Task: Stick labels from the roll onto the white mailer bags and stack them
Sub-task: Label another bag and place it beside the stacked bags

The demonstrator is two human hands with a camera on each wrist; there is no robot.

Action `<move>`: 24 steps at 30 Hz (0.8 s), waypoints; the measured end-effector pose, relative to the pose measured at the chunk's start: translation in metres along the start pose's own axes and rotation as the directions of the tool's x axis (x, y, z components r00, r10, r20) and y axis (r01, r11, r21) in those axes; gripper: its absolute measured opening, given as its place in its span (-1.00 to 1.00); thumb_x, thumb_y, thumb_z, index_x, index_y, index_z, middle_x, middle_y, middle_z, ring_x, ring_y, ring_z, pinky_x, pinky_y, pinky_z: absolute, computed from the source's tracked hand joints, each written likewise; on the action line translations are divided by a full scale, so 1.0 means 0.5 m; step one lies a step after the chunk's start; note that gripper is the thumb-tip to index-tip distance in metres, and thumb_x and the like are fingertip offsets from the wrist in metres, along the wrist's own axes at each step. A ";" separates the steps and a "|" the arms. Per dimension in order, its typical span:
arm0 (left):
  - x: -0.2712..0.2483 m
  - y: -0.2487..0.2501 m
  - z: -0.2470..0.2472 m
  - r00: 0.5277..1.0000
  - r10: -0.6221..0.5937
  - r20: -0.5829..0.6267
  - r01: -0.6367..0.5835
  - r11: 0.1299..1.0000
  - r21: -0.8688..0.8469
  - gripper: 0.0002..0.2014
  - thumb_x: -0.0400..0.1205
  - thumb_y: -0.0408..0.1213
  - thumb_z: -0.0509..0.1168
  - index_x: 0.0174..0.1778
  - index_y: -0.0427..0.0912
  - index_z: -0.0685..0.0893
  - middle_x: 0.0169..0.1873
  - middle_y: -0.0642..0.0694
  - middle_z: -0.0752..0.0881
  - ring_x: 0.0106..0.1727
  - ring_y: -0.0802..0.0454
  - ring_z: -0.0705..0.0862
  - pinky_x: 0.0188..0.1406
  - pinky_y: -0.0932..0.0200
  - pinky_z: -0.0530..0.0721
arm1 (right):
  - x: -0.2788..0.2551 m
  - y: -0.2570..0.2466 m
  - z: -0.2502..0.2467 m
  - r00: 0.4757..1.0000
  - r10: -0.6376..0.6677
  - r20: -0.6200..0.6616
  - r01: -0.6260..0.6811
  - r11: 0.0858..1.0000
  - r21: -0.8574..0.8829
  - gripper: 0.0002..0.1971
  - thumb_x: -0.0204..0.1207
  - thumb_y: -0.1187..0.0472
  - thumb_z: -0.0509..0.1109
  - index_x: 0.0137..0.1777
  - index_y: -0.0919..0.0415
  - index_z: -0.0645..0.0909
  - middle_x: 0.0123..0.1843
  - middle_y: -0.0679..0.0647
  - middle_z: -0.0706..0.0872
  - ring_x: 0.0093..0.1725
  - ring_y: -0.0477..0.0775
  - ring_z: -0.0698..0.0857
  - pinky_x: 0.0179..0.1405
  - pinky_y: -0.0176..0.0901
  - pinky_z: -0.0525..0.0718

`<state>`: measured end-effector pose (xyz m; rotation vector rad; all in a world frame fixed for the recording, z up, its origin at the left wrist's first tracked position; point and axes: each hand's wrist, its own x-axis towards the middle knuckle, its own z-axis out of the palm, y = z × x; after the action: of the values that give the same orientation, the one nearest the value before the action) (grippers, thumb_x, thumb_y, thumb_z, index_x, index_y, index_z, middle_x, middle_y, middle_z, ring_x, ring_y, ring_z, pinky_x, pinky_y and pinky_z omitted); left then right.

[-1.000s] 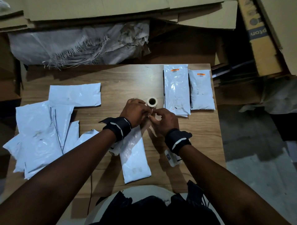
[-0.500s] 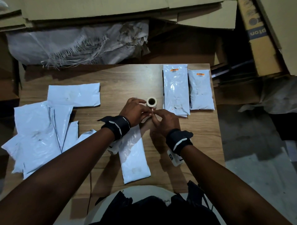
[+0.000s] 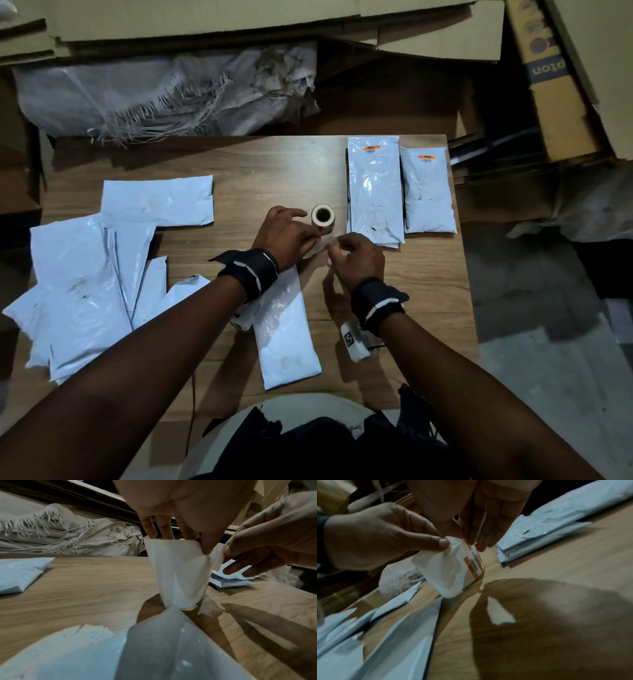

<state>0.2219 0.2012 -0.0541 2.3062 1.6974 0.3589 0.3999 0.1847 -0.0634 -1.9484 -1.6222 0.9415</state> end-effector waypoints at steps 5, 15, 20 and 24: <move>-0.008 -0.006 -0.011 0.997 -0.058 -0.052 0.058 0.998 -0.008 -0.88 0.56 -0.08 0.44 -0.03 0.08 0.83 -0.08 0.00 0.83 0.30 -0.11 0.66 0.25 -0.07 0.39 | -0.009 0.022 -0.029 0.992 0.115 -0.053 -0.107 0.985 0.132 -0.90 0.47 0.02 0.48 -0.17 0.01 0.72 -0.24 -0.13 0.78 -0.17 -0.11 0.76 -0.07 -0.21 0.70; -0.085 0.035 -0.076 0.930 -0.360 0.077 0.351 0.802 -0.483 -0.67 0.64 0.12 0.29 -0.26 -0.01 0.76 -0.32 0.04 0.77 -0.32 0.09 0.71 -0.22 0.07 0.66 | -0.071 0.048 -0.075 0.976 -0.188 -0.113 0.194 0.980 0.047 -0.80 0.36 0.01 0.62 -0.30 0.10 0.73 -0.35 -0.05 0.73 -0.34 -0.01 0.68 -0.30 -0.15 0.64; -0.140 0.070 -0.120 0.774 -0.196 0.602 0.616 0.454 -0.644 -0.59 0.72 0.00 0.22 -0.14 -0.24 0.79 -0.25 -0.06 0.84 -0.36 0.14 0.74 -0.47 0.36 0.49 | -0.089 0.035 -0.070 0.940 -0.327 -0.096 0.332 0.942 0.040 -0.65 0.31 -0.19 0.52 -0.33 0.12 0.73 -0.41 -0.03 0.70 -0.42 -0.08 0.61 -0.41 -0.22 0.60; -0.188 0.057 -0.119 0.794 -0.177 0.581 0.584 0.489 -0.648 -0.74 0.66 -0.04 0.35 -0.03 -0.17 0.80 -0.15 -0.04 0.85 -0.27 0.10 0.76 -0.48 0.40 0.46 | -0.104 0.018 -0.054 0.920 -0.385 -0.074 0.388 0.921 0.037 -0.53 0.29 -0.32 0.41 -0.34 0.13 0.73 -0.44 -0.04 0.68 -0.45 -0.12 0.56 -0.43 -0.30 0.50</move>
<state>0.1997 0.1066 0.0070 1.1420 1.3378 0.3632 0.4214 0.1347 -0.0397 -1.5247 -1.8337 0.7424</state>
